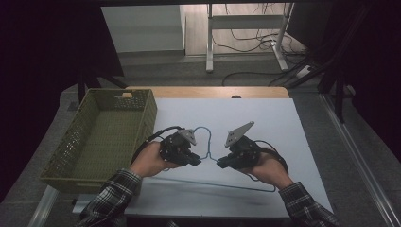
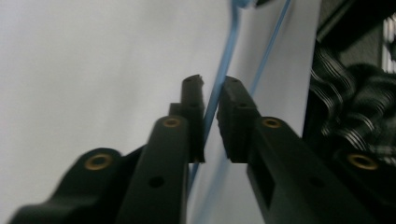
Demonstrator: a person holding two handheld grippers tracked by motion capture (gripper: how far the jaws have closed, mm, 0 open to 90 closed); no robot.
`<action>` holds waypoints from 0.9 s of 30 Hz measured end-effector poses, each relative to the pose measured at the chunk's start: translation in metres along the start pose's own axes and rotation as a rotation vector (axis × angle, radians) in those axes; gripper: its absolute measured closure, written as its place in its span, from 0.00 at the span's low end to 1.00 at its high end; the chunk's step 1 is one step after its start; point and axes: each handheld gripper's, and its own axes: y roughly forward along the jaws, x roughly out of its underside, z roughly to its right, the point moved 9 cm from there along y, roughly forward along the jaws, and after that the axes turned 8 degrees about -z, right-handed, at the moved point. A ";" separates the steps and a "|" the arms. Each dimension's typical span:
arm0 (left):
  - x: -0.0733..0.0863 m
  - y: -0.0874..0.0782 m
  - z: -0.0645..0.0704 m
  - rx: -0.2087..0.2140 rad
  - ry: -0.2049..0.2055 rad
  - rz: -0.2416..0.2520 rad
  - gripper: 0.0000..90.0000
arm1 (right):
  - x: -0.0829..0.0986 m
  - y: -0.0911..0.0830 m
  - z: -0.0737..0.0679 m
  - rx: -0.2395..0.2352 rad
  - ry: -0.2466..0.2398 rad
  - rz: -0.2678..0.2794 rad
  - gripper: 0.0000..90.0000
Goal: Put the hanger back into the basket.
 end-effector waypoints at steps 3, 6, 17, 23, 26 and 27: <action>0.000 -0.001 0.003 0.006 -0.017 0.008 0.97 | 0.001 0.002 0.003 0.008 0.000 -0.013 0.96; -0.002 -0.007 0.006 0.053 -0.065 0.053 0.97 | 0.000 -0.001 0.005 0.026 0.004 0.012 0.92; -0.004 -0.040 -0.010 -0.018 -0.205 0.185 0.97 | -0.006 -0.047 0.014 0.148 0.078 0.168 0.36; 0.003 -0.051 -0.022 -0.052 -0.281 0.203 0.97 | 0.005 -0.066 0.022 0.205 0.135 0.216 0.21; 0.005 -0.062 -0.027 -0.077 -0.308 0.218 0.97 | 0.012 -0.073 0.026 0.220 0.164 0.238 0.17; 0.006 -0.065 -0.028 -0.081 -0.313 0.219 0.97 | 0.014 -0.075 0.026 0.223 0.176 0.244 0.16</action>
